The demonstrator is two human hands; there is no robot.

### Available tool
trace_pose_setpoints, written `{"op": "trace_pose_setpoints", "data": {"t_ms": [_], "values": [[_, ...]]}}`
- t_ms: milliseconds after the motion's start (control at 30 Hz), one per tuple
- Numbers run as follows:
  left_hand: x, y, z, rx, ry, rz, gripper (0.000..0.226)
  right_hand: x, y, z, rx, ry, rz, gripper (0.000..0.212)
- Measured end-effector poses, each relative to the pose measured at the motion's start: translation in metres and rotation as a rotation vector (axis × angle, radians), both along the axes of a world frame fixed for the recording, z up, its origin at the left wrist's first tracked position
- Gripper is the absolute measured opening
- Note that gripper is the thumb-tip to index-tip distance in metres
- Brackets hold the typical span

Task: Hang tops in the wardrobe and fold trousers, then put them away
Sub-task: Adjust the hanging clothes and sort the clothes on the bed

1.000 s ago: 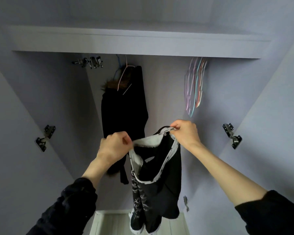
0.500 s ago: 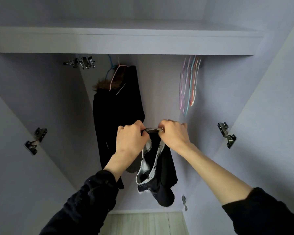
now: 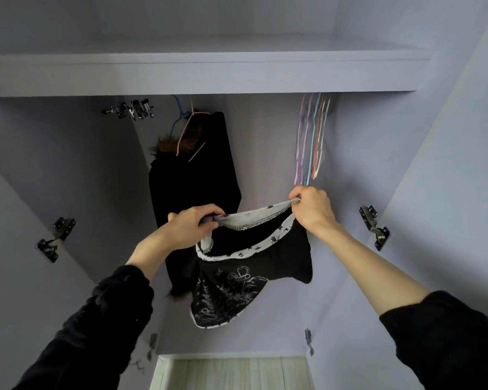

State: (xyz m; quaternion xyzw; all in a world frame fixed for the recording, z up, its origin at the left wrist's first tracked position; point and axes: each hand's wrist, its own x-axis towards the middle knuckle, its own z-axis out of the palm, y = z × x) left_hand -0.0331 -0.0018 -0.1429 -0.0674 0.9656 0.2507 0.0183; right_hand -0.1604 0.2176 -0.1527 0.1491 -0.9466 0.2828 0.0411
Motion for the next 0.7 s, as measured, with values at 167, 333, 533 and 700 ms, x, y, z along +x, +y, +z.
{"op": "trace_pose_setpoints", "data": {"t_ms": [167,333,533,700], "values": [[-0.004,0.009,-0.007,-0.259,0.226,0.152,0.011,-0.01,0.007,0.01,-0.056,-0.008,0.037,0.034],[-0.009,0.007,-0.001,-0.45,0.264,0.374,0.024,-0.018,0.027,0.004,0.062,0.024,0.025,0.03],[-0.015,0.0,0.0,-0.336,0.297,0.503,0.017,-0.023,0.033,0.0,0.091,0.011,0.025,0.025],[-0.025,-0.014,0.007,-0.245,0.23,0.48,0.01,-0.031,0.016,-0.002,0.096,-0.052,0.044,0.027]]}}
